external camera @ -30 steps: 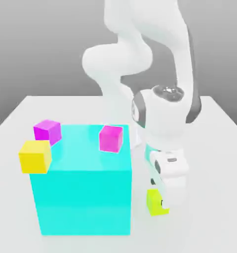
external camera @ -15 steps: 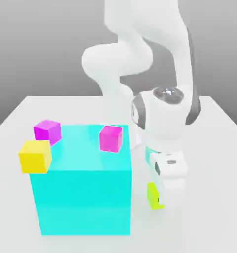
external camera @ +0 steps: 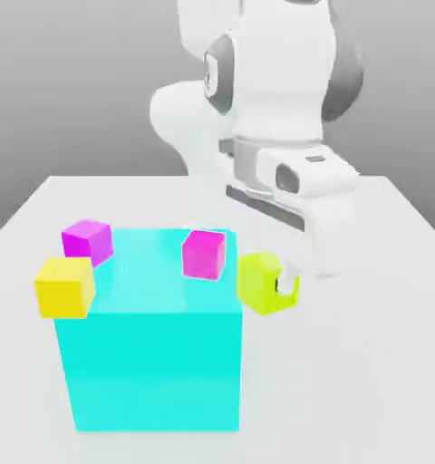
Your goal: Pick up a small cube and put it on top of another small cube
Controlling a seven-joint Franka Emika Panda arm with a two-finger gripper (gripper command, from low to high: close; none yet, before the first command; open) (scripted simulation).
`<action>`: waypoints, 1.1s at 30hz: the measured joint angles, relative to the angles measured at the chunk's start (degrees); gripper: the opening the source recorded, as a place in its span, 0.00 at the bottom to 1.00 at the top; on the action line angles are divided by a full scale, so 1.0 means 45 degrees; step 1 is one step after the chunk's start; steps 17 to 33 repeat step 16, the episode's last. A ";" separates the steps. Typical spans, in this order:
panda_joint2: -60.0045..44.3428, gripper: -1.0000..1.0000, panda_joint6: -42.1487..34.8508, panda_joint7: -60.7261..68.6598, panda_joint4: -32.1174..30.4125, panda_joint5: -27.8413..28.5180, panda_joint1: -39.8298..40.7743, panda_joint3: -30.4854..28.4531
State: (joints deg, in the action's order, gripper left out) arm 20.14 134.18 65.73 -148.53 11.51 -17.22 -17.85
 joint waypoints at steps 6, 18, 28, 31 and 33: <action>0.2586 0.00 -0.3330 0.2085 0.0240 0.1063 0.2003 -0.1674; 0.2997 1.00 -0.2793 0.3018 -0.0964 0.1925 0.3038 -0.3034; 0.2997 1.00 -0.2793 0.3018 -0.0964 0.1925 0.3038 -0.3034; 0.2997 1.00 -0.2793 0.3018 -0.0964 0.1925 0.3038 -0.3034; 0.2997 1.00 -0.2793 0.3018 -0.0964 0.1925 0.3038 -0.3034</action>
